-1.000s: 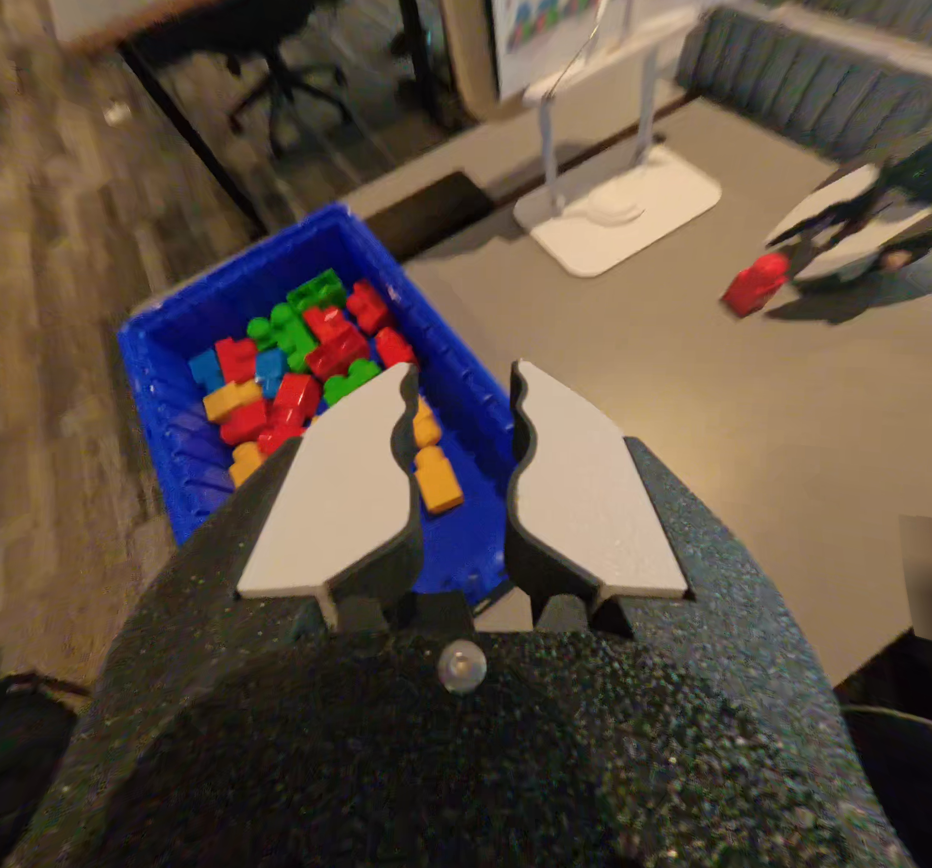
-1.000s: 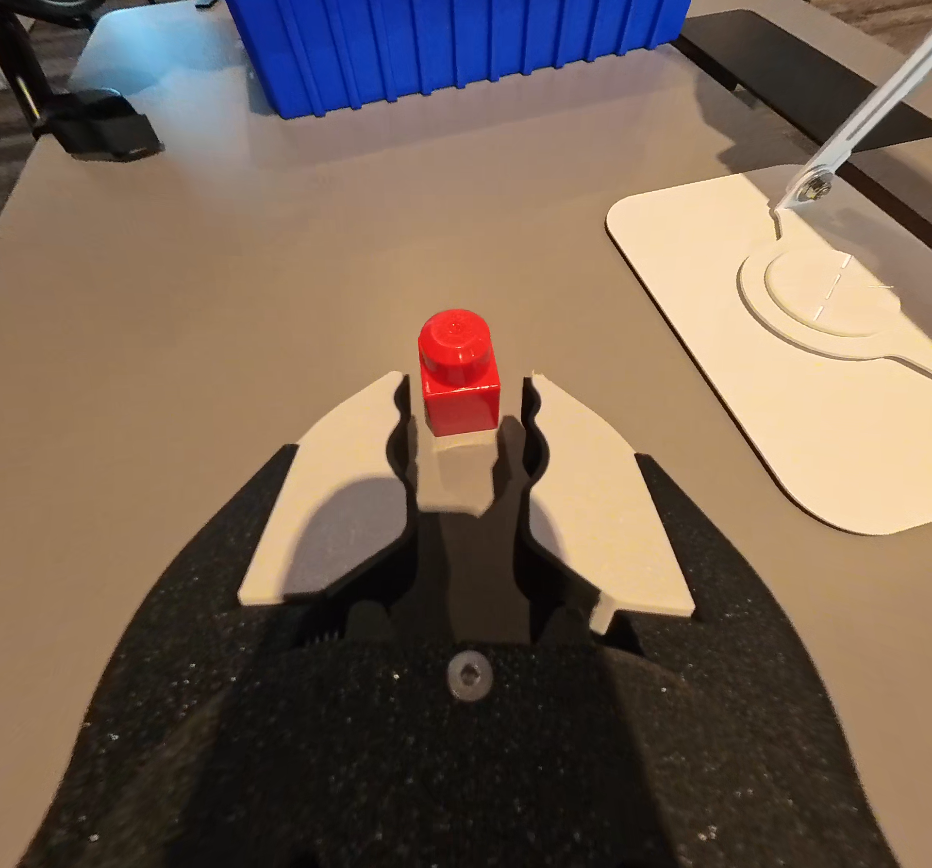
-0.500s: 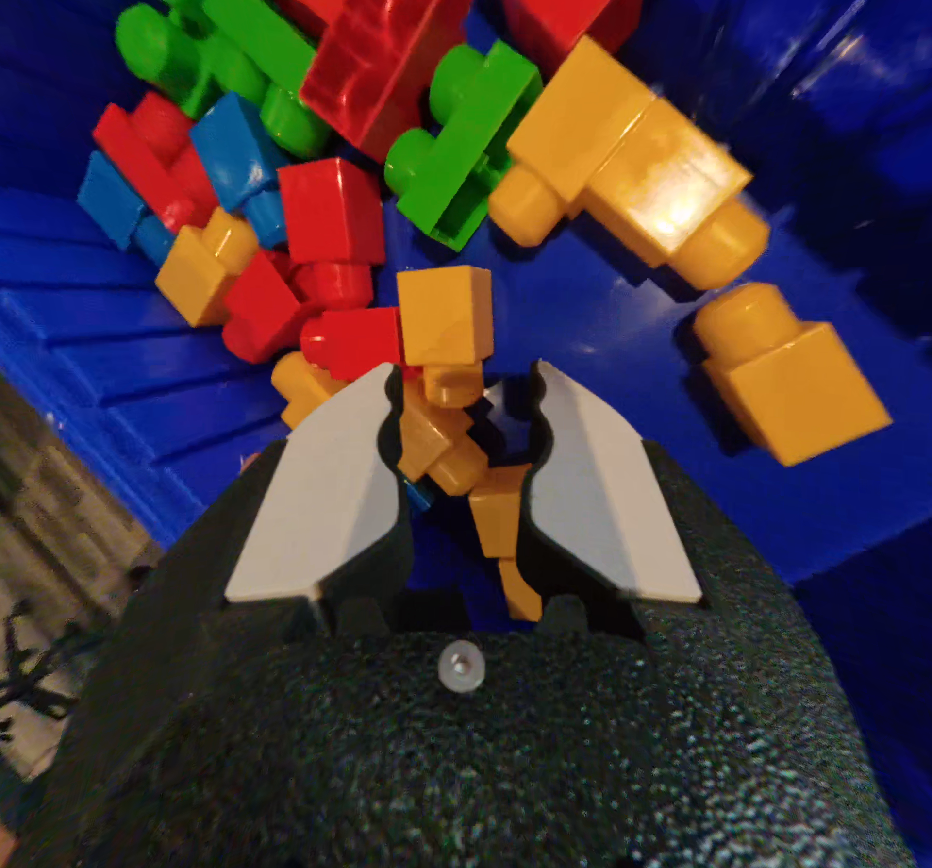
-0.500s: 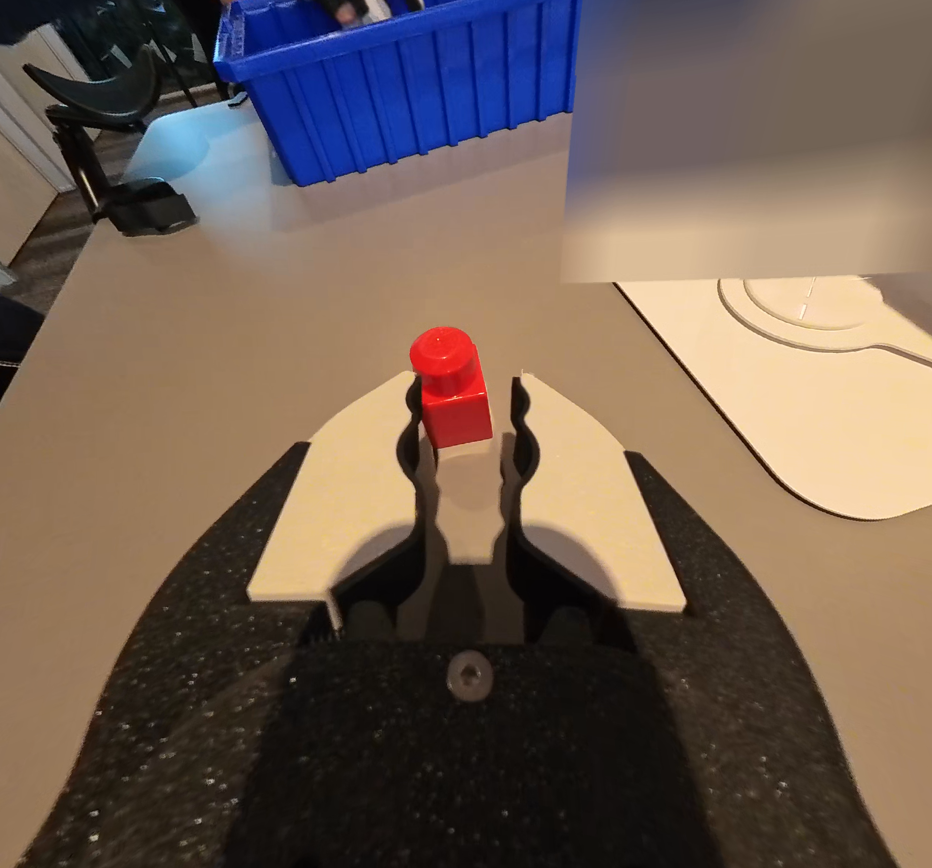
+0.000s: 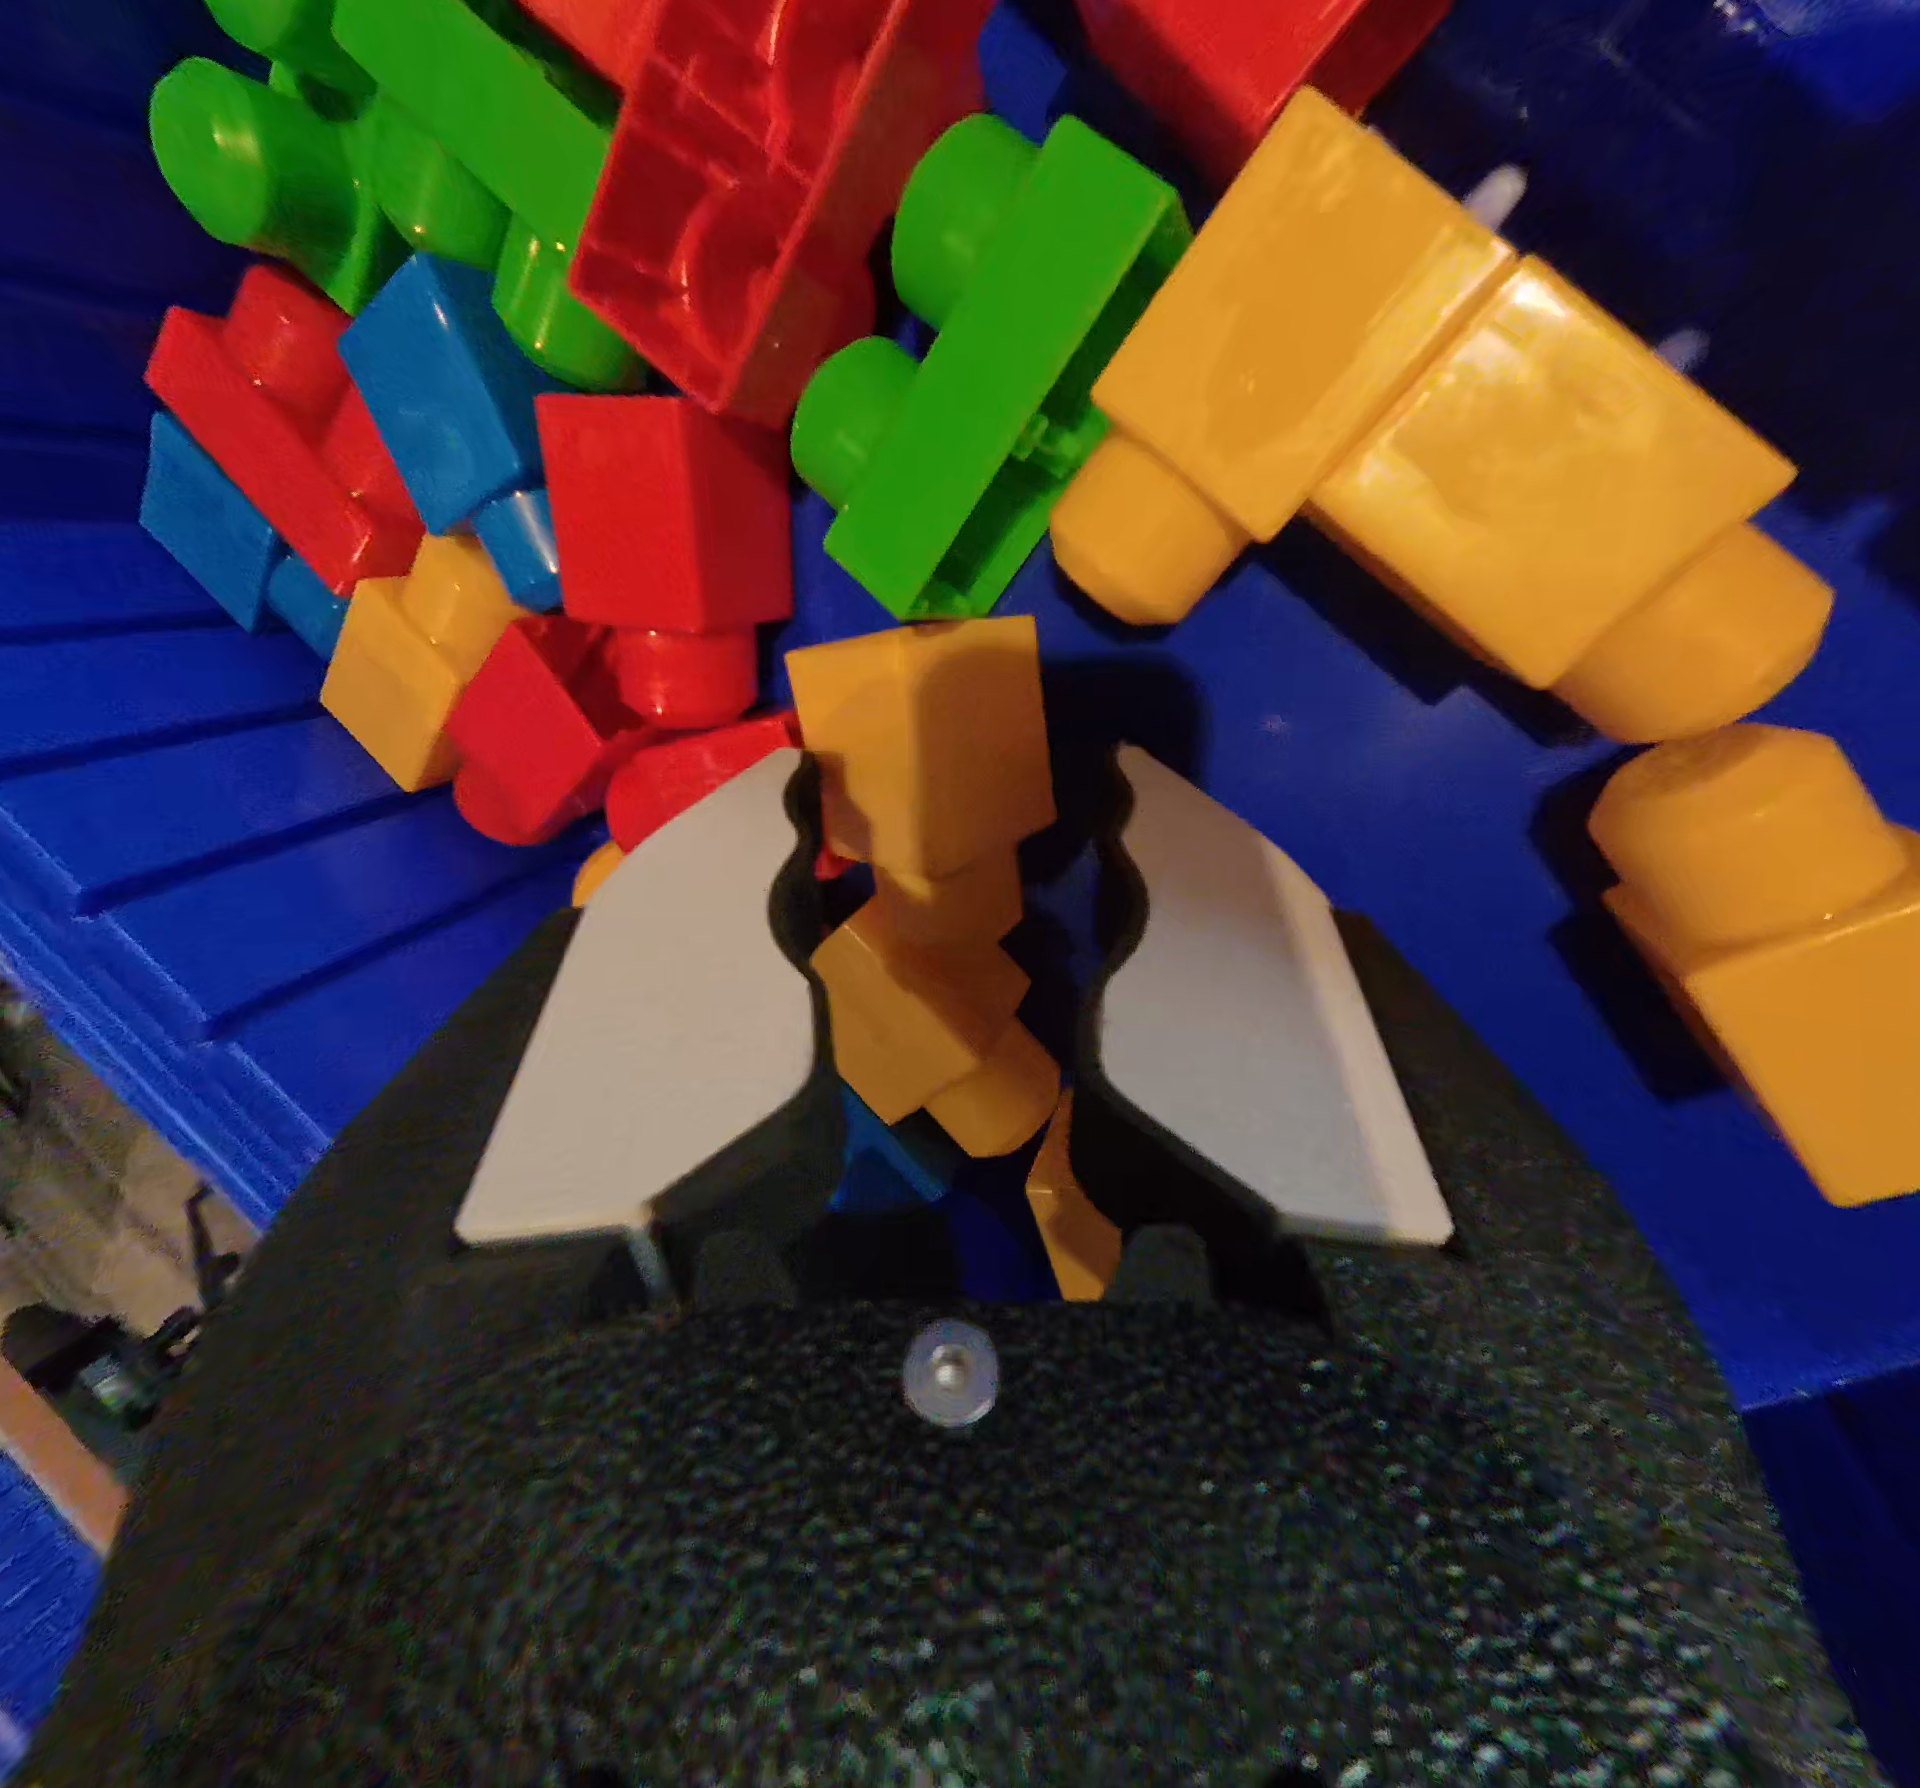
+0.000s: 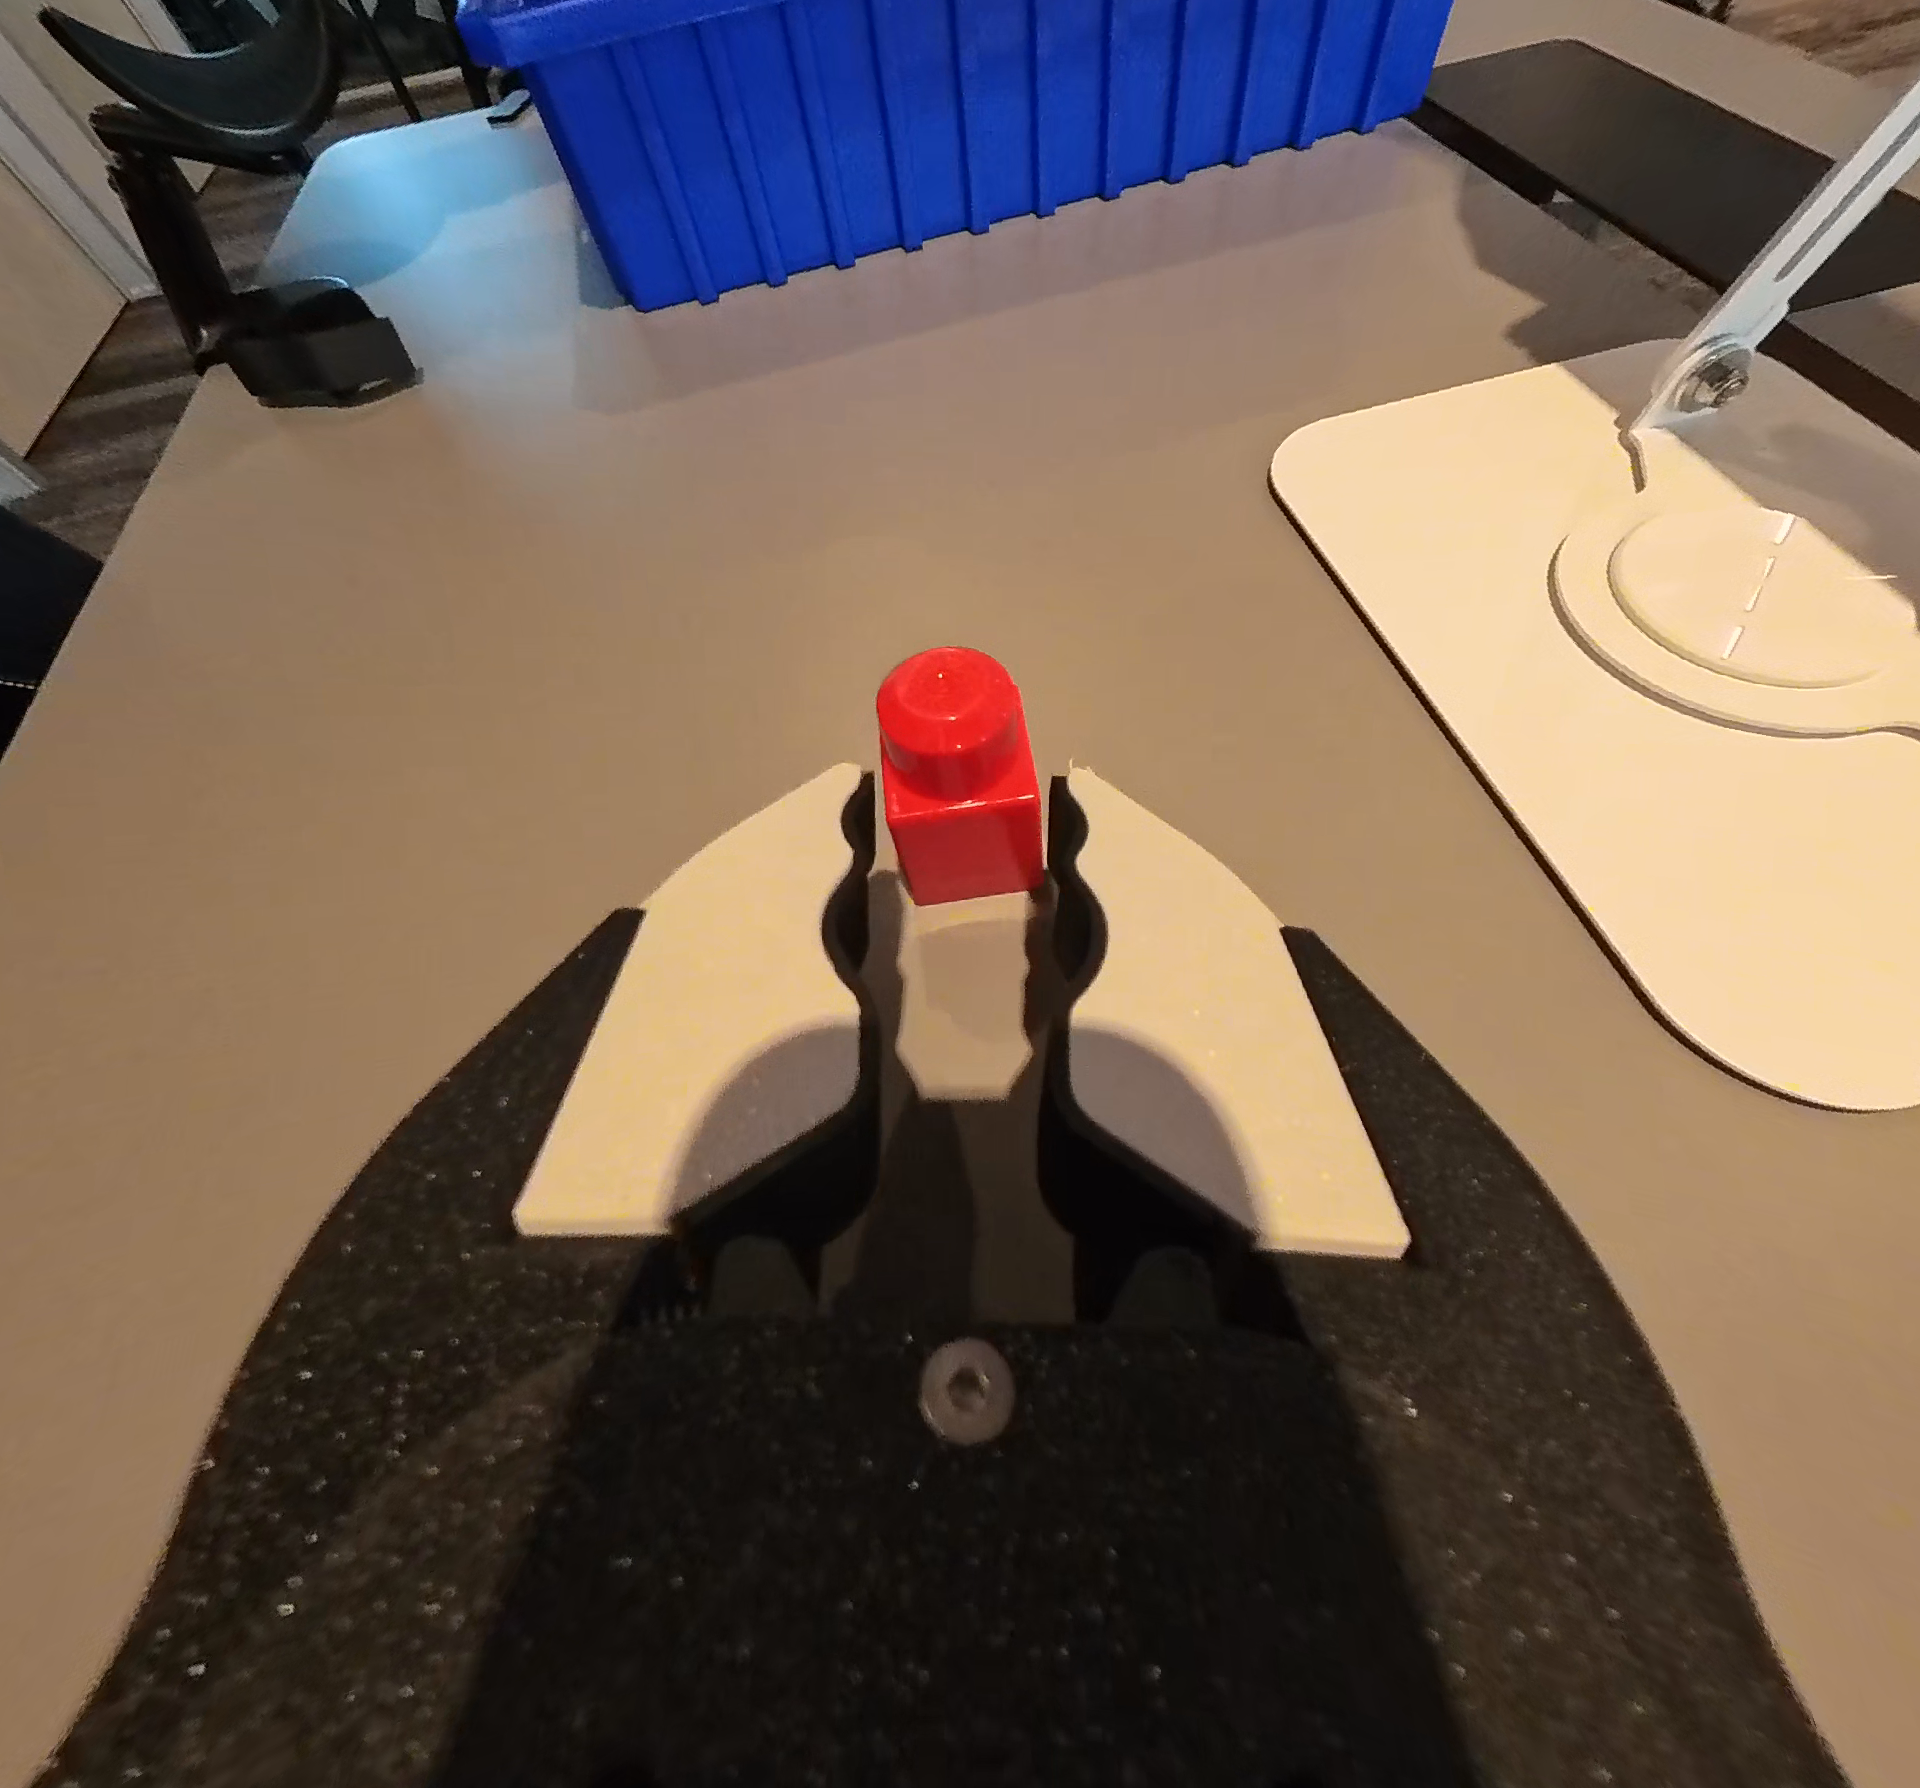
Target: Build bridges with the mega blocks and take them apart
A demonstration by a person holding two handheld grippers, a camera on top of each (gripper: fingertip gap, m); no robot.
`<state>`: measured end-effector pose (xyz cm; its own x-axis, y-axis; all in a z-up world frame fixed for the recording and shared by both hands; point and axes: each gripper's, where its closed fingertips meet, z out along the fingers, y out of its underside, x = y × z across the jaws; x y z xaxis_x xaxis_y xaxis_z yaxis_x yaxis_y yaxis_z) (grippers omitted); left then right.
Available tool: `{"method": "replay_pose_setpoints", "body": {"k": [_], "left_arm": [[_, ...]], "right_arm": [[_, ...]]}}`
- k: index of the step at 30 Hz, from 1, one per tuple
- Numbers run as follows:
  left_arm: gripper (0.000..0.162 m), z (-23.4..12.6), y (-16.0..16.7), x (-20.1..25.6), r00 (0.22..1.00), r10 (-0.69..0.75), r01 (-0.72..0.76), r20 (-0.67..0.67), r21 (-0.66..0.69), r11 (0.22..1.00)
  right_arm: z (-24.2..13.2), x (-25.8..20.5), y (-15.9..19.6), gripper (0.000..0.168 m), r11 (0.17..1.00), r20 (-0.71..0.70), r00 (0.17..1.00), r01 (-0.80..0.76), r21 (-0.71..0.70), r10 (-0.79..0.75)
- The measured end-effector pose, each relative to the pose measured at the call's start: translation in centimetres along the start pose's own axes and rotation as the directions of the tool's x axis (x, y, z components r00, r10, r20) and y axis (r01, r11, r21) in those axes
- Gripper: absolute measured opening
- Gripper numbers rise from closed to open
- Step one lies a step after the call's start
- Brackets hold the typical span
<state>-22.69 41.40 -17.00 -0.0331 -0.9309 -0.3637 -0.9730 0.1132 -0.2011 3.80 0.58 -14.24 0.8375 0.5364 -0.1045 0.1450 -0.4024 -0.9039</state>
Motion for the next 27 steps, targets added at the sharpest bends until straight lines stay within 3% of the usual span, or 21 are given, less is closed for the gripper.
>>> {"method": "replay_pose_setpoints", "body": {"k": [9,16,27], "left_arm": [[0.046,0.6,0.0,-0.9,0.958,0.237,-0.222,0.163,-0.105,0.969],[0.038,0.3,-0.7,-0.5,0.964,0.248,-0.243,0.099,-0.059,0.968],[0.043,1.3,-0.5,-0.4,0.973,0.230,-0.231,-0.025,-0.087,0.969]], "right_arm": [[0.1,-0.1,0.1,0.032,1.000,-0.009,1.000,0.016,-0.010,-0.016],[0.1,-0.1,0.1,0.031,1.000,-0.007,1.000,0.013,-0.009,-0.013],[0.1,0.0,0.0,0.030,1.000,-0.002,1.000,0.001,-0.001,-0.001]]}}
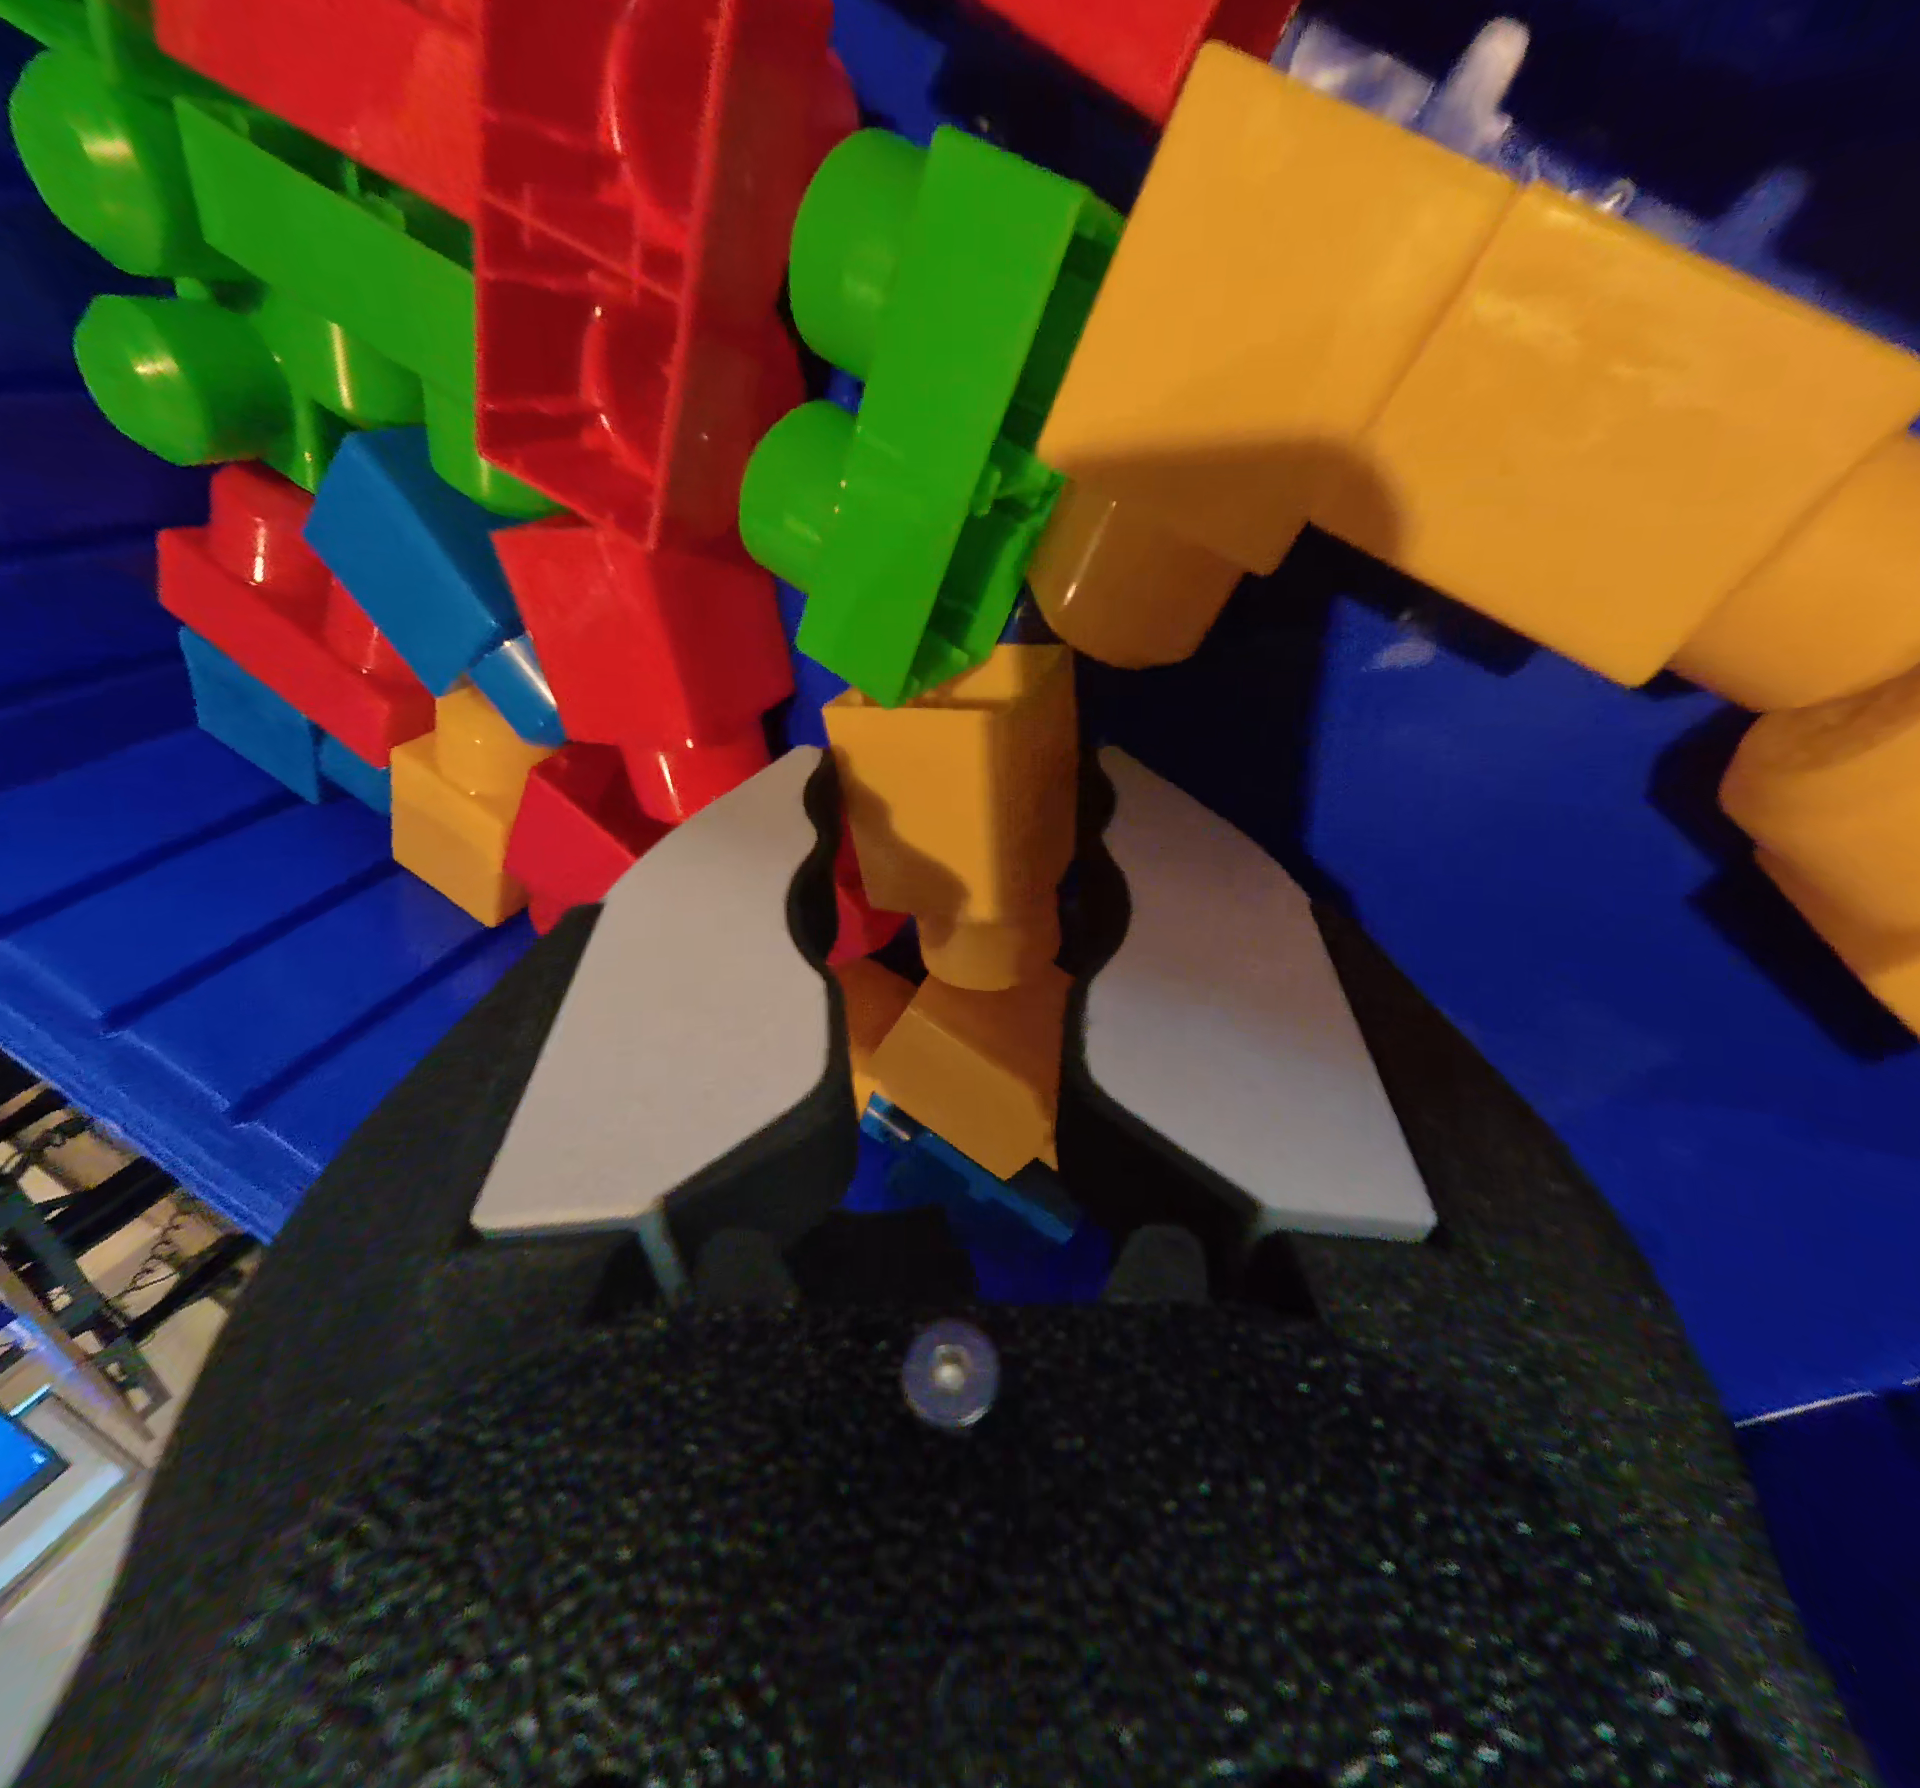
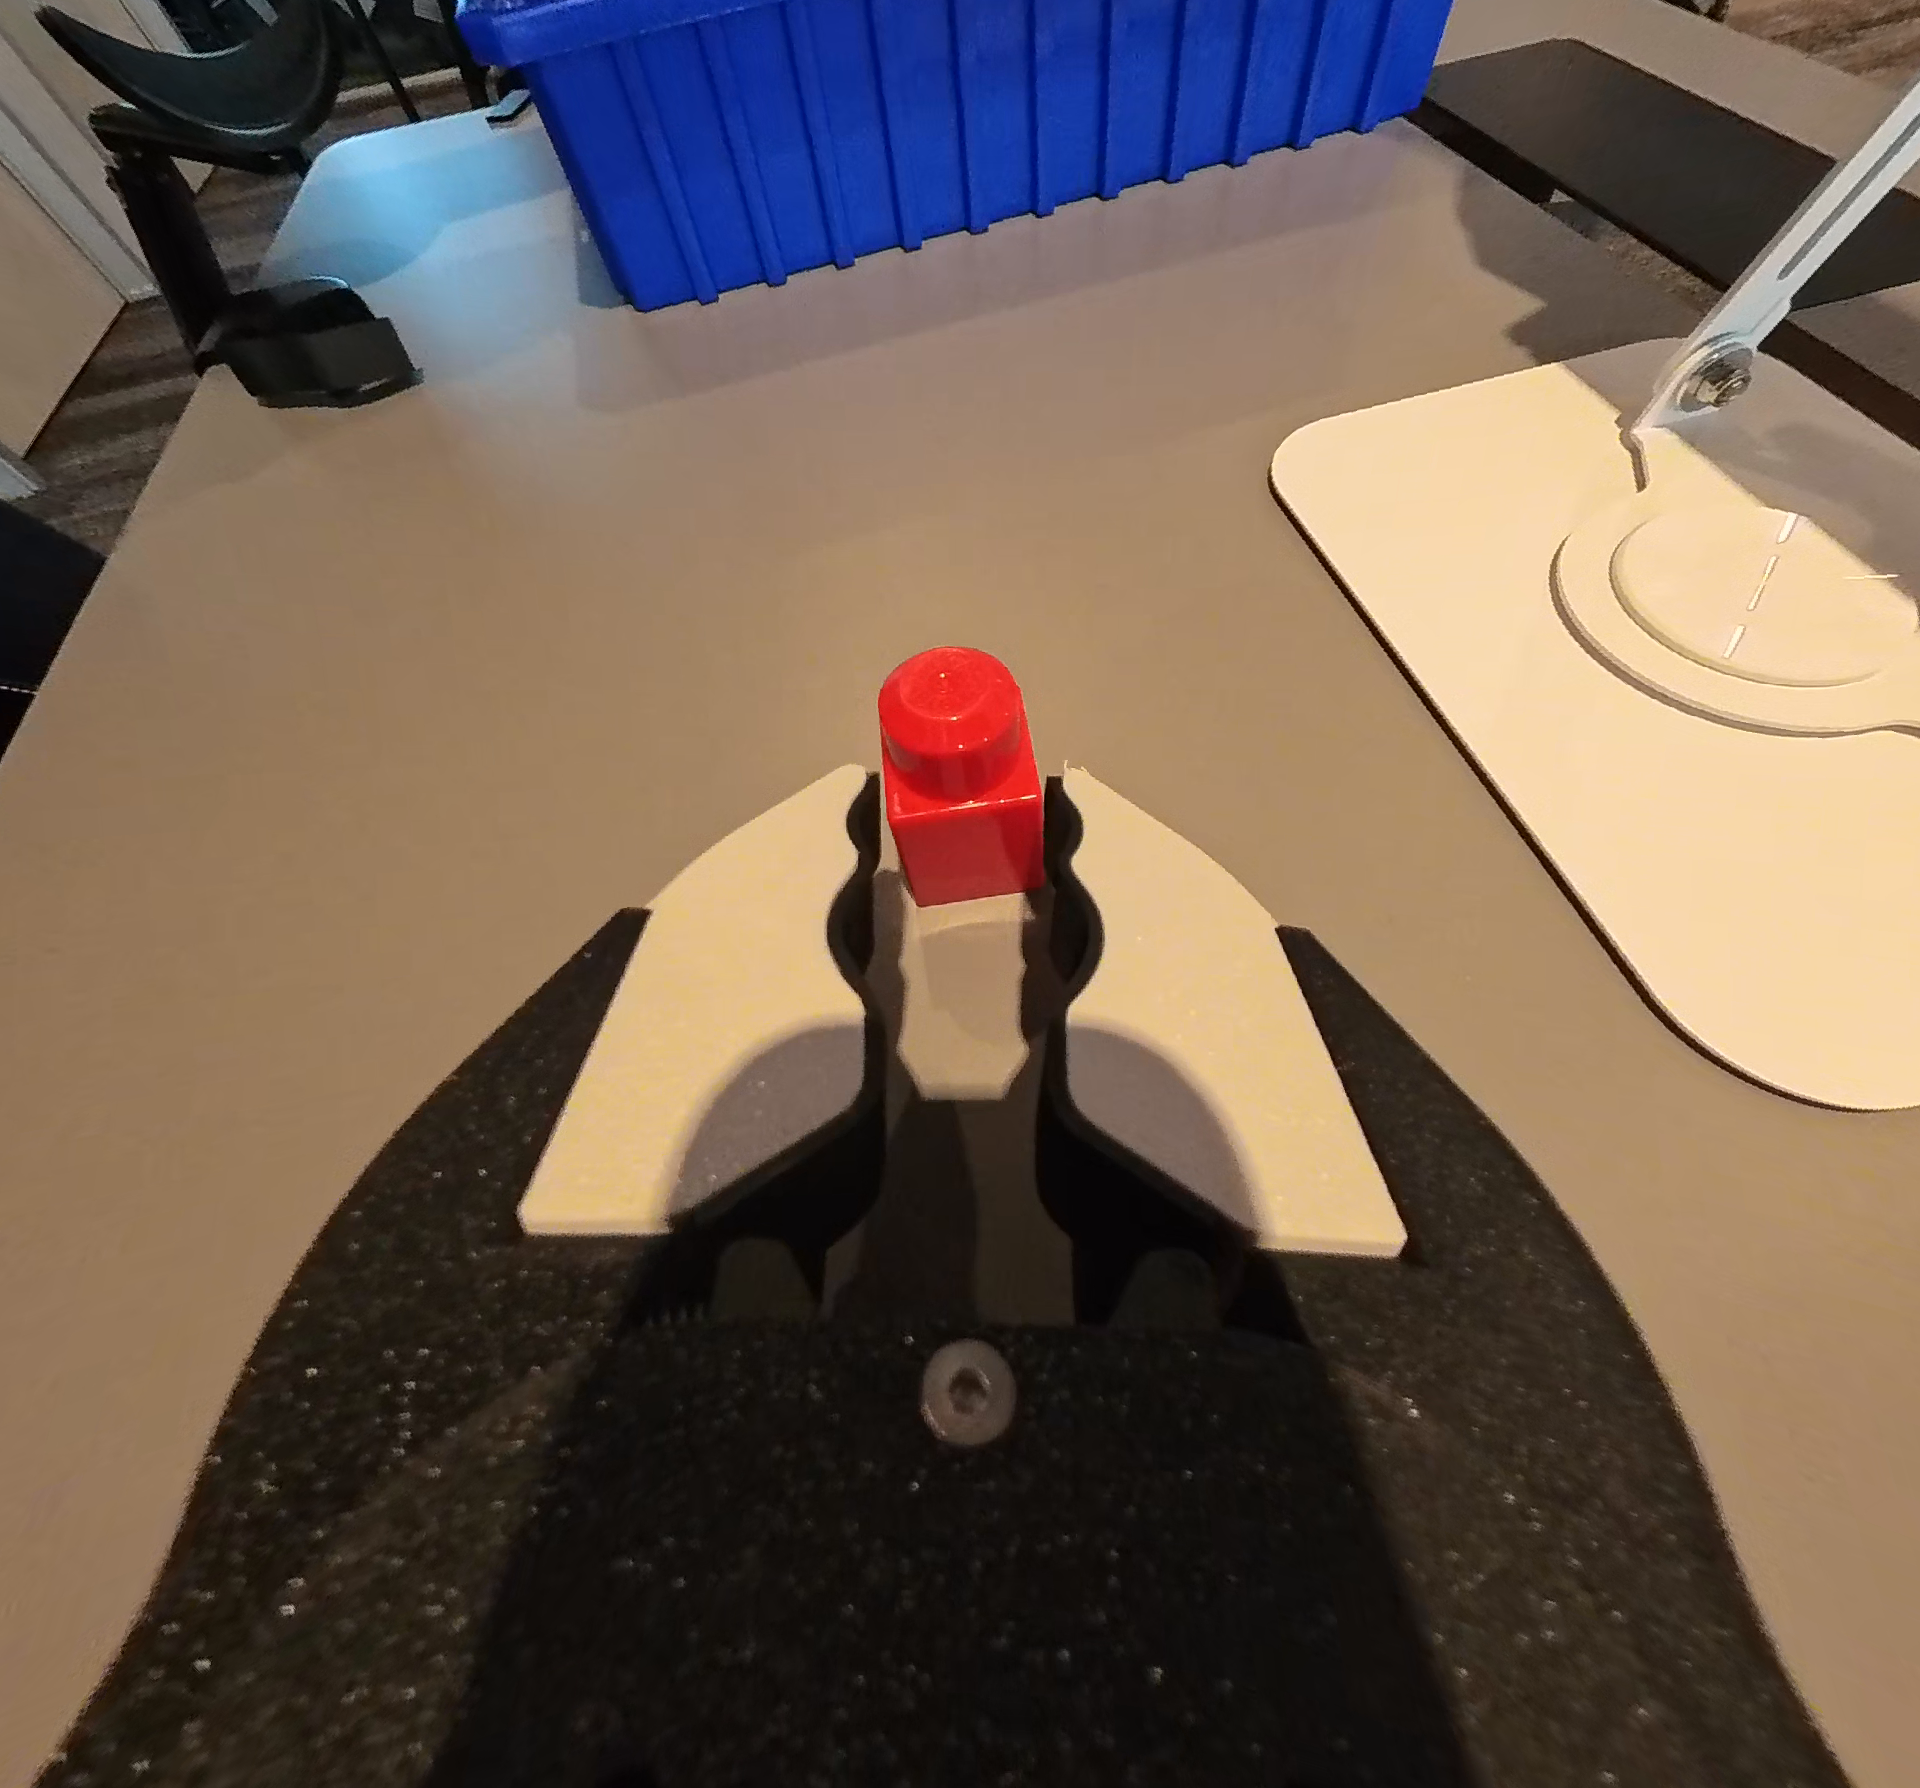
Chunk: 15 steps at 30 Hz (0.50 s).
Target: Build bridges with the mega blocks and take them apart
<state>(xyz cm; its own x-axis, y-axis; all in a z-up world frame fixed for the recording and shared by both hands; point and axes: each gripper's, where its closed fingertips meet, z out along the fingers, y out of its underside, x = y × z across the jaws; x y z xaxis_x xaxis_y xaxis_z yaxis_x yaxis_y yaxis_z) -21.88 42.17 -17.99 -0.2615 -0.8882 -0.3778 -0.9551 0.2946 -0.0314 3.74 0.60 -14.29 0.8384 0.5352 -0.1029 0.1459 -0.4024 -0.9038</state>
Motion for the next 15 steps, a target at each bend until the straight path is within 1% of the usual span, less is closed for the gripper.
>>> {"method": "replay_pose_setpoints", "body": {"k": [4,6,8,10,12,15], "left_arm": [[0.039,-0.6,0.2,0.9,0.995,-0.053,0.050,-0.085,-0.035,0.998],[0.038,-0.9,0.6,1.0,0.996,-0.052,0.047,-0.072,-0.062,0.997],[0.038,-1.6,0.6,1.3,0.996,-0.064,0.060,-0.068,-0.048,0.997],[0.038,-3.0,0.2,1.3,0.992,-0.105,0.106,-0.063,0.001,0.994],[0.037,-5.2,-0.5,1.2,0.987,-0.154,0.157,-0.048,0.080,0.984],[0.038,-10.9,-3.6,2.2,0.974,-0.221,0.227,-0.051,0.292,0.929]], "right_arm": [[0.0,0.0,0.0,0.030,1.000,0.002,1.000,-0.003,0.004,0.003],[0.0,0.0,-0.1,0.030,1.000,0.002,1.000,-0.002,0.005,0.002],[0.0,0.0,-0.1,0.030,1.000,0.002,1.000,0.000,0.005,0.000],[0.0,0.0,-0.1,0.030,1.000,0.001,1.000,0.004,0.006,-0.004],[-0.1,0.0,-0.1,0.031,1.000,-0.003,1.000,0.009,0.012,-0.009],[-0.4,0.0,-0.4,0.032,0.999,-0.007,1.000,0.009,0.038,-0.009]]}}
